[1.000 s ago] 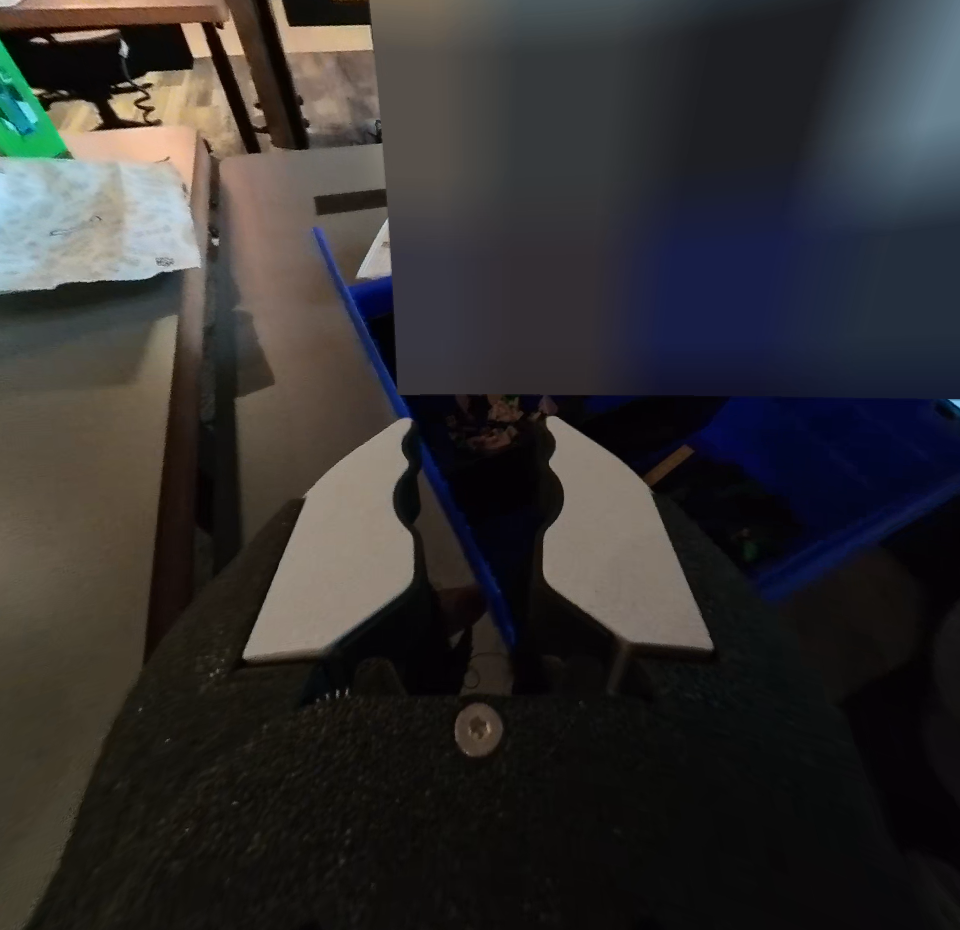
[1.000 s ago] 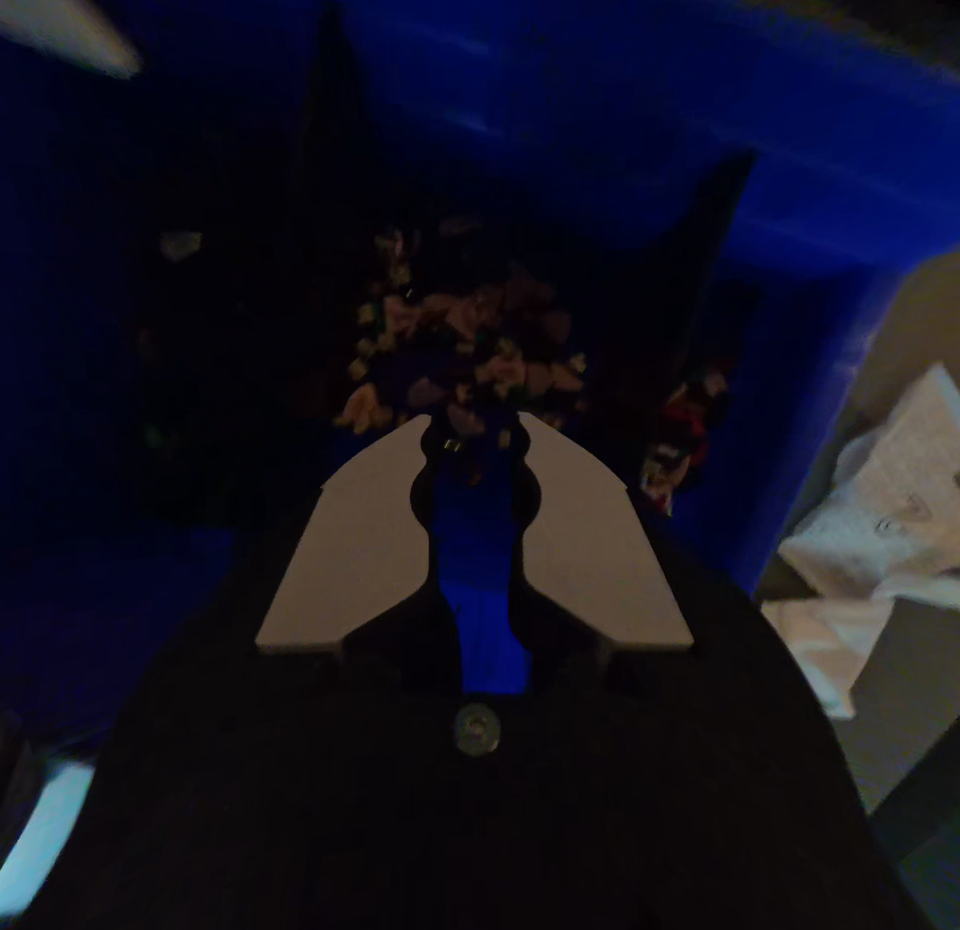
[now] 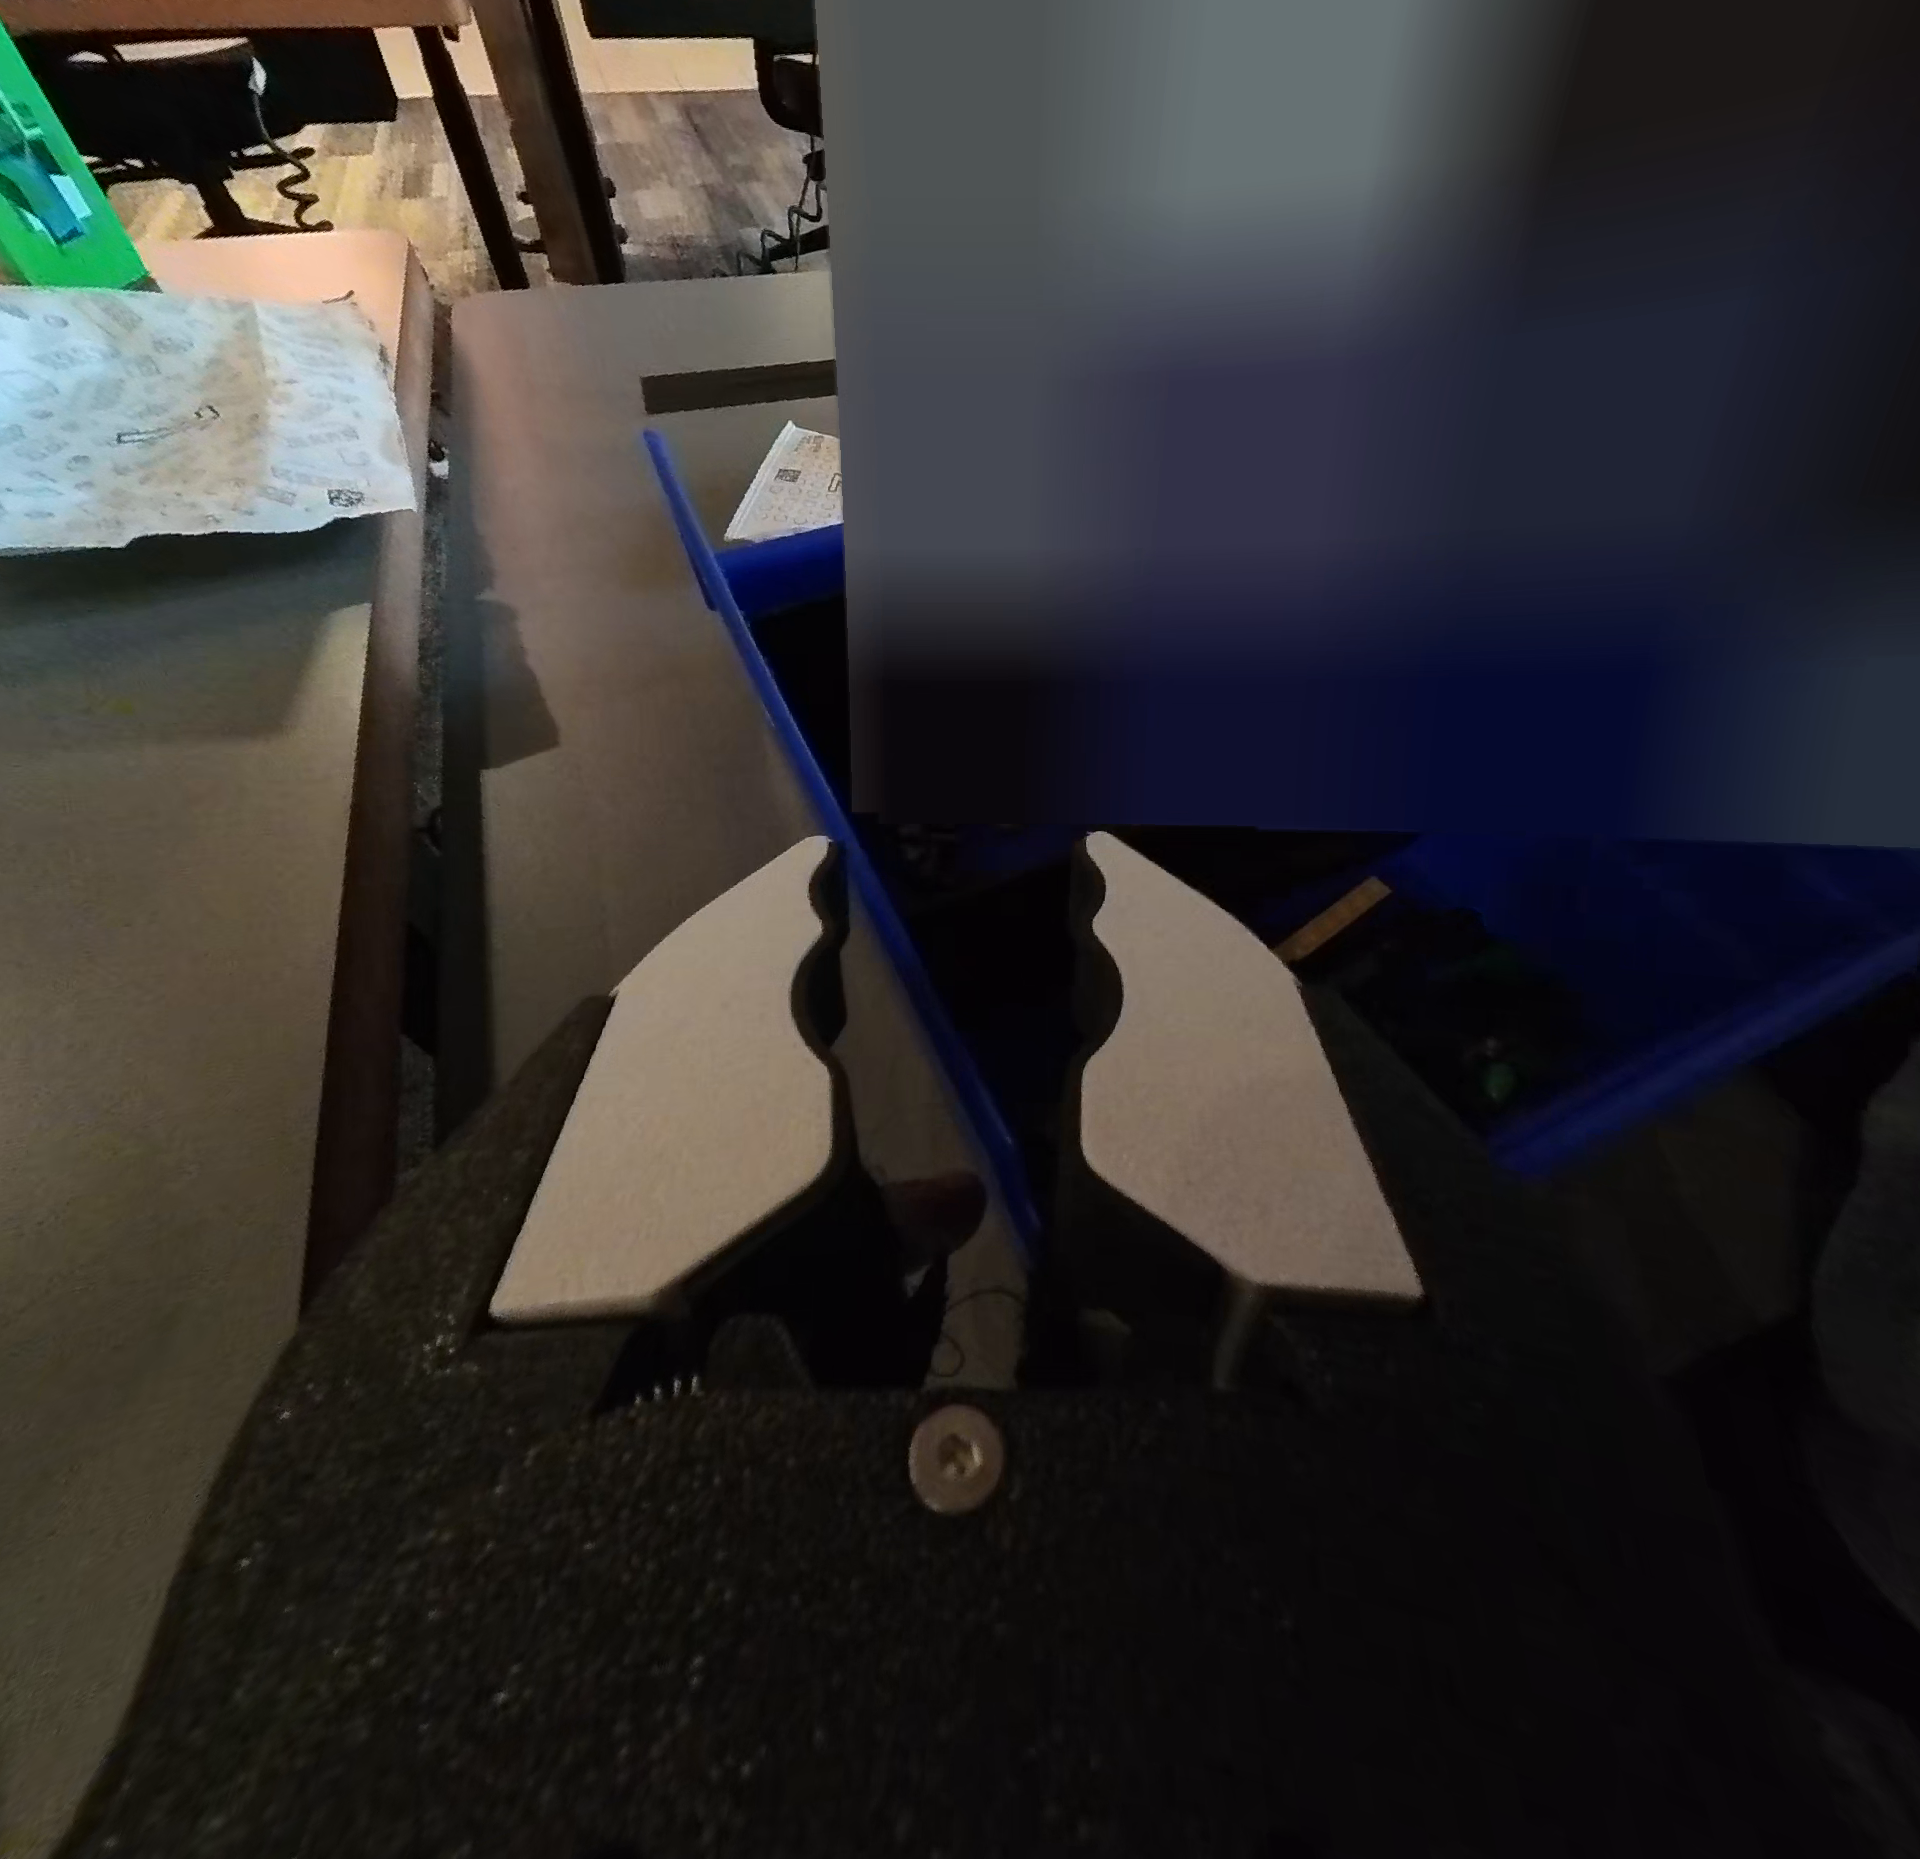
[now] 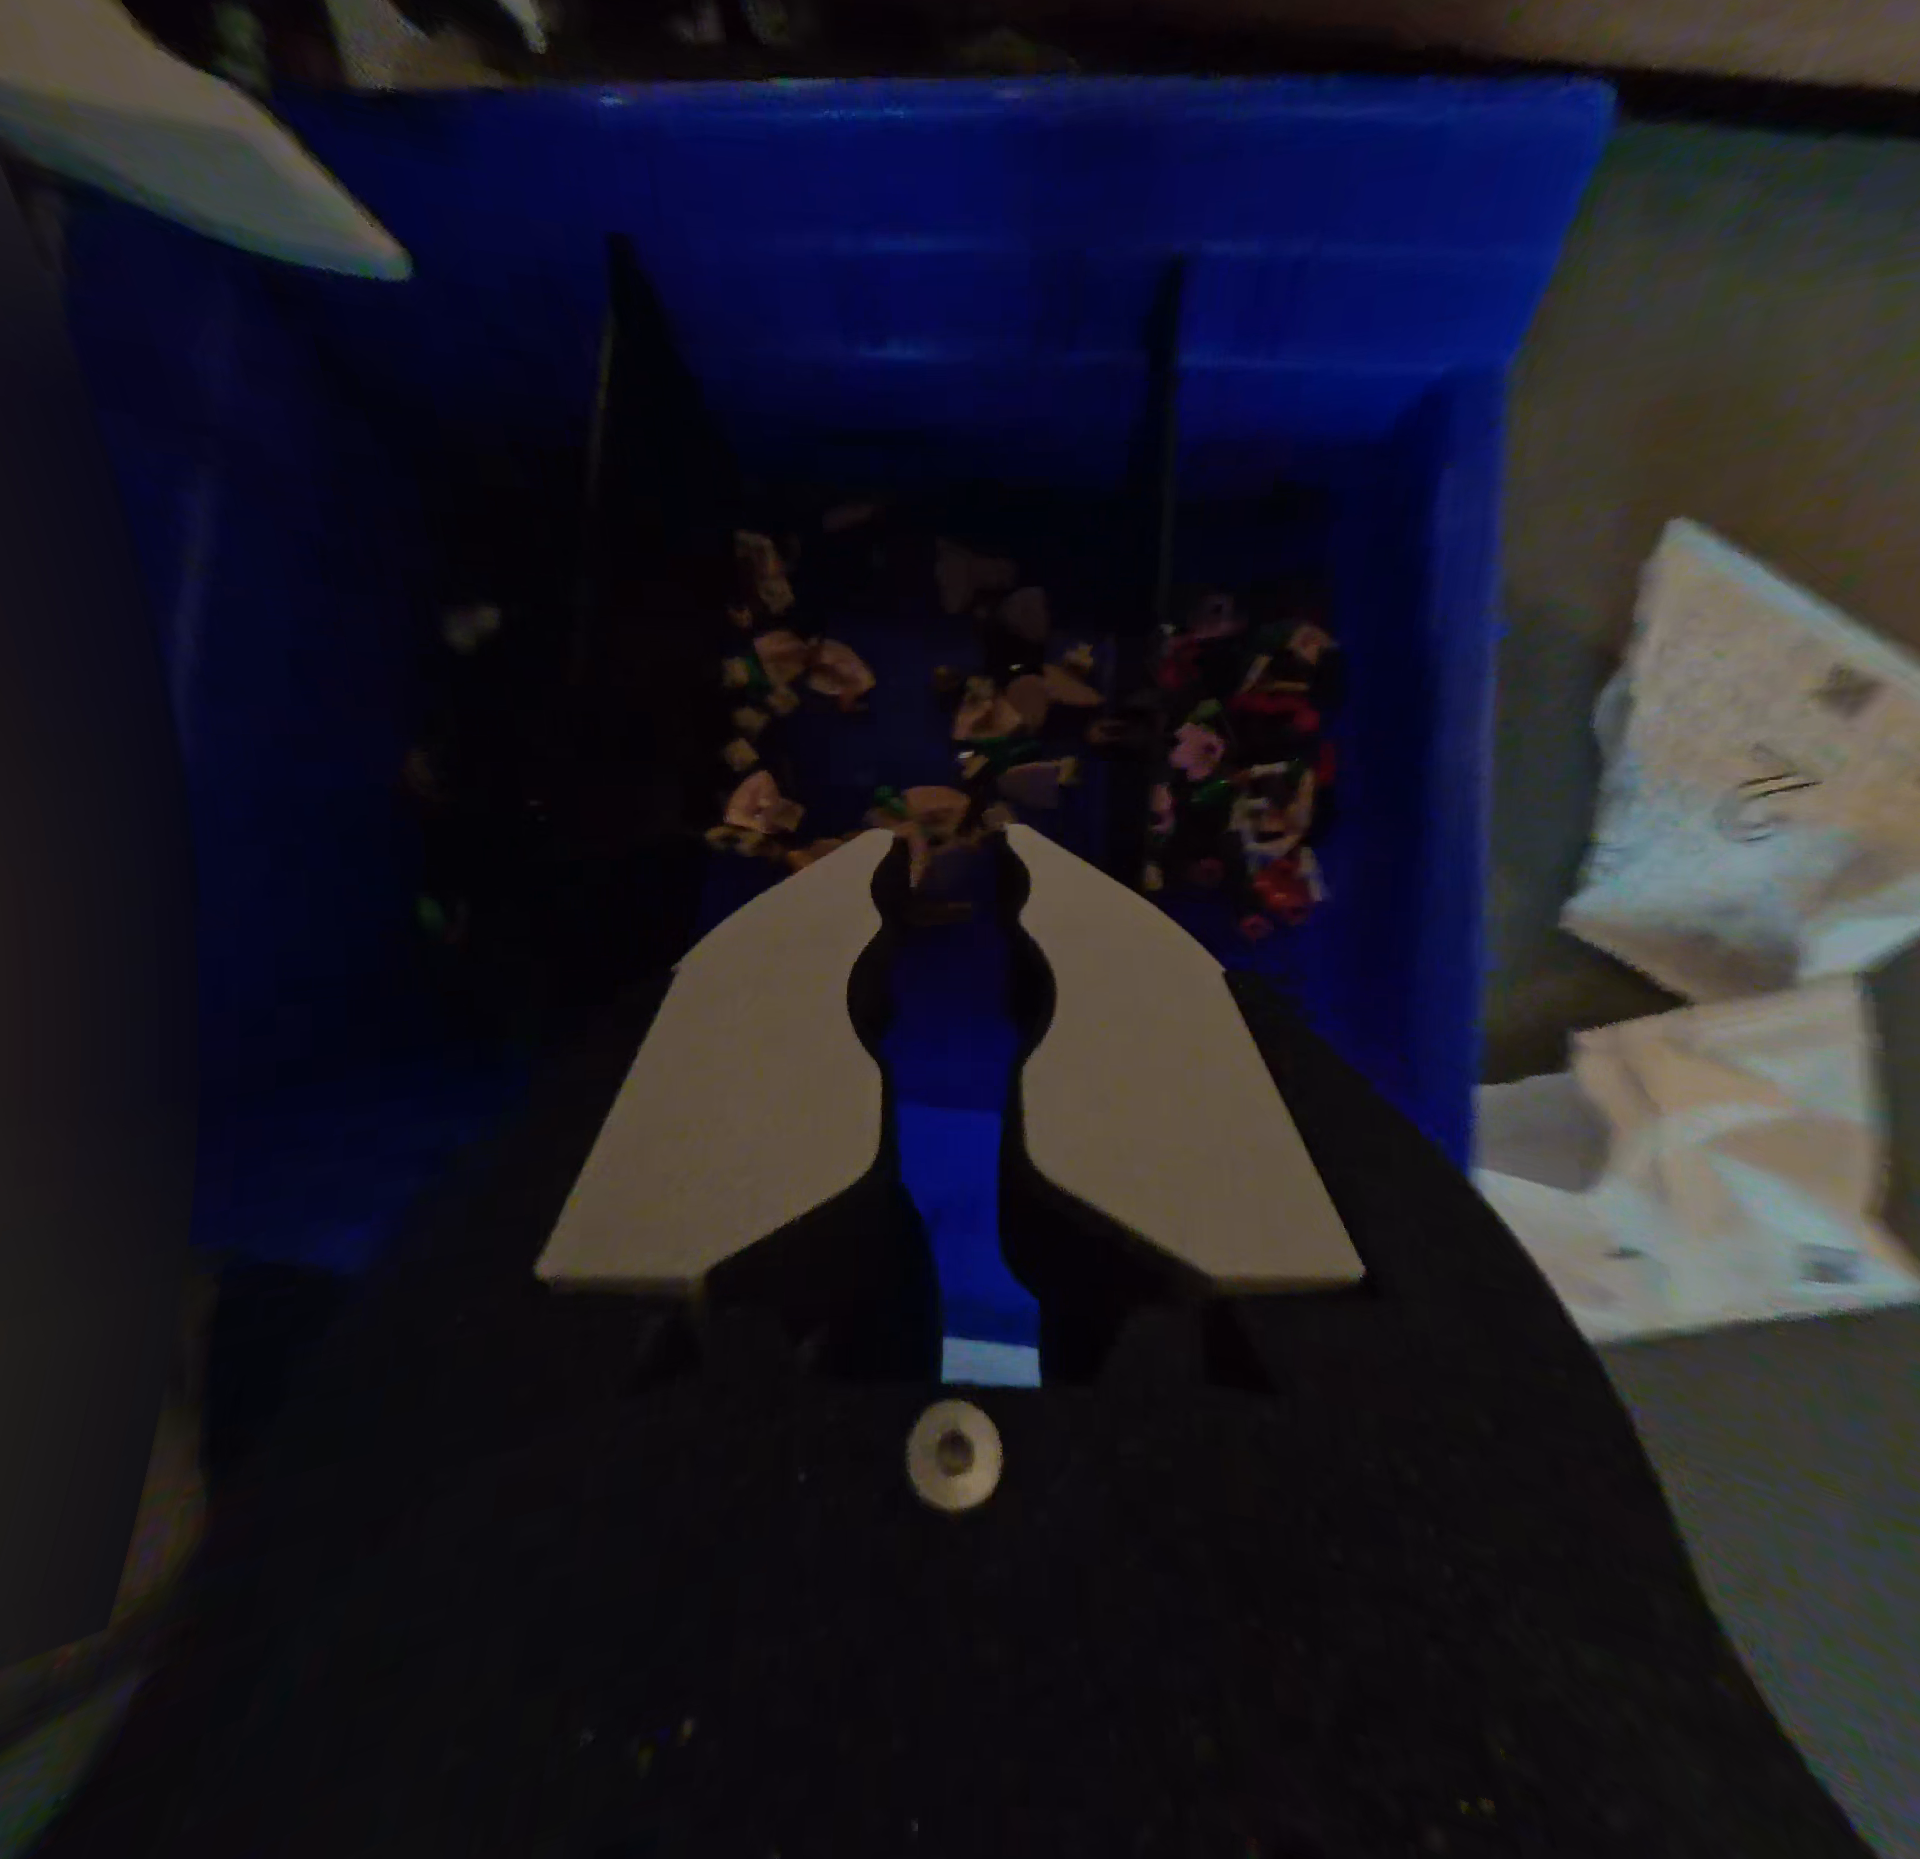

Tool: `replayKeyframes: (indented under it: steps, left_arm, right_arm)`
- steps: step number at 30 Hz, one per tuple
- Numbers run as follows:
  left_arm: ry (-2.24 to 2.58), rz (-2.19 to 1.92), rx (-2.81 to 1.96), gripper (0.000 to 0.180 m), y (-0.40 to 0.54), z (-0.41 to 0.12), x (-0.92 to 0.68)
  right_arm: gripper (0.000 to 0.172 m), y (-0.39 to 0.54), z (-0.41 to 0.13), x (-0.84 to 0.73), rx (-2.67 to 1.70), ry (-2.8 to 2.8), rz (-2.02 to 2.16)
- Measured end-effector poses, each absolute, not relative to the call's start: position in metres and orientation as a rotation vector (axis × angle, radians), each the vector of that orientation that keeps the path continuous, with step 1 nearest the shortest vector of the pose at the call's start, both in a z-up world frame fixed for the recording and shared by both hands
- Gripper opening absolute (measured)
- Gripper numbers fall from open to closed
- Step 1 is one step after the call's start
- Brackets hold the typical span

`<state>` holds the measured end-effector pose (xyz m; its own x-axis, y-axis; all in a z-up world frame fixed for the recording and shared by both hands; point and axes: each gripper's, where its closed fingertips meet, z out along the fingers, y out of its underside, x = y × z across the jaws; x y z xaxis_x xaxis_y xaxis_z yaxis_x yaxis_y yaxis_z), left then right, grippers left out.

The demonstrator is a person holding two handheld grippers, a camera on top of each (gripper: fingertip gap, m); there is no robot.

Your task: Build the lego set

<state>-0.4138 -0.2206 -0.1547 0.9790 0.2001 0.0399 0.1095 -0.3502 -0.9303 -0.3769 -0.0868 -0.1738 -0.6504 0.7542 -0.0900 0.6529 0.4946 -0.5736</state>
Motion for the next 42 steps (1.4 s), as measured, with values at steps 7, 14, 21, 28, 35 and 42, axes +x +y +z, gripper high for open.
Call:
replayKeyframes:
  steps: [7, 14, 21, 28, 35, 42]
  left_arm:
    - [-0.23, 0.096, -1.937, 0.04, -0.22, -0.156, -0.415]
    - [-0.229, 0.088, -1.933, 0.04, -0.22, -0.156, -0.414]
    - [-0.226, 0.088, -1.933, 0.04, -0.22, -0.156, -0.414]
    - [-0.223, 0.097, -1.936, 0.039, -0.22, -0.156, -0.414]
    - [-0.224, 0.098, -1.936, 0.039, -0.22, -0.156, -0.414]
    - [-0.221, 0.093, -1.932, 0.04, -0.22, -0.155, -0.414]
  right_arm:
    - [0.014, -0.095, -0.184, -0.36, -1.202, -2.631, 0.919]
    - [0.015, -0.096, -0.187, -0.362, -1.209, -2.634, 0.915]
    - [0.016, -0.097, -0.19, -0.362, -1.19, -2.64, 0.918]
    - [0.017, -0.096, -0.191, -0.363, -1.187, -2.635, 0.901]
    - [0.017, -0.097, -0.191, -0.362, -1.153, -2.637, 0.913]
    - [0.016, -0.097, -0.193, -0.362, -1.135, -2.651, 0.905]
